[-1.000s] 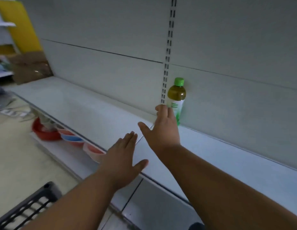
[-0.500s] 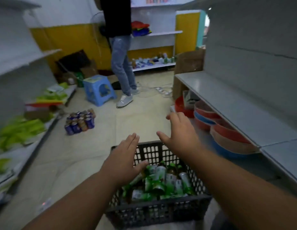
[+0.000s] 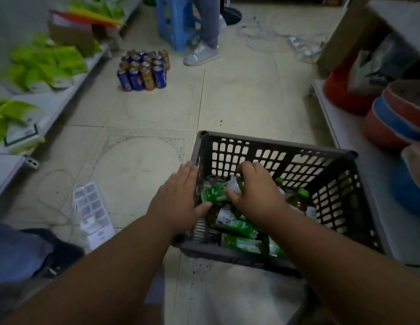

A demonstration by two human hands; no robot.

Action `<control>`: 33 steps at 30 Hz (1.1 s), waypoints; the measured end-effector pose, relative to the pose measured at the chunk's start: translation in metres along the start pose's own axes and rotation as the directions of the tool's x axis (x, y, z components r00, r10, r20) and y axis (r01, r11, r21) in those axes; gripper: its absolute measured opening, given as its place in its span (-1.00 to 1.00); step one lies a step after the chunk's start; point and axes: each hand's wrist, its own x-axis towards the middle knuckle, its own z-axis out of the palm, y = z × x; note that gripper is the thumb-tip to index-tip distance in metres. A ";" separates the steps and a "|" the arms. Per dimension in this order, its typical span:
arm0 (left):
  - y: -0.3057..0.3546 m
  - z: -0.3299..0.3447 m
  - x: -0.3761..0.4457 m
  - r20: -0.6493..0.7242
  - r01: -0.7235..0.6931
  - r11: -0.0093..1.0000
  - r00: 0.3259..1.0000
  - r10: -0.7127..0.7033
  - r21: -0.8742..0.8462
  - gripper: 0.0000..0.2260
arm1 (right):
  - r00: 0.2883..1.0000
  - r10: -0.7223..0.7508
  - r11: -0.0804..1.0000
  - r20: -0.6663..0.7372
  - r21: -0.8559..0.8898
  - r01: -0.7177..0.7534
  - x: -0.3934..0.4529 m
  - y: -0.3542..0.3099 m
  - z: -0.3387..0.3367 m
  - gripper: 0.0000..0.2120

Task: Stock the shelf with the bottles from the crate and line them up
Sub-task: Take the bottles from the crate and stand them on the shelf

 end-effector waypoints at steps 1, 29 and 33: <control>-0.006 0.007 0.011 0.005 0.008 1.000 1.000 -0.008 -0.004 -0.14 | 0.999 0.028 0.999 0.031 0.021 -0.028 0.010 0.004 0.014 -0.47; -0.023 0.053 0.069 -0.028 0.040 0.992 0.999 -0.043 -0.121 -0.03 | 0.361 0.768 0.007 0.529 0.557 -0.830 0.161 0.085 0.228 -0.24; -0.024 0.053 0.070 -0.024 0.033 0.993 0.999 -0.036 -0.113 -0.03 | 0.367 0.818 -0.119 0.443 0.754 -0.646 0.140 0.077 0.221 -0.15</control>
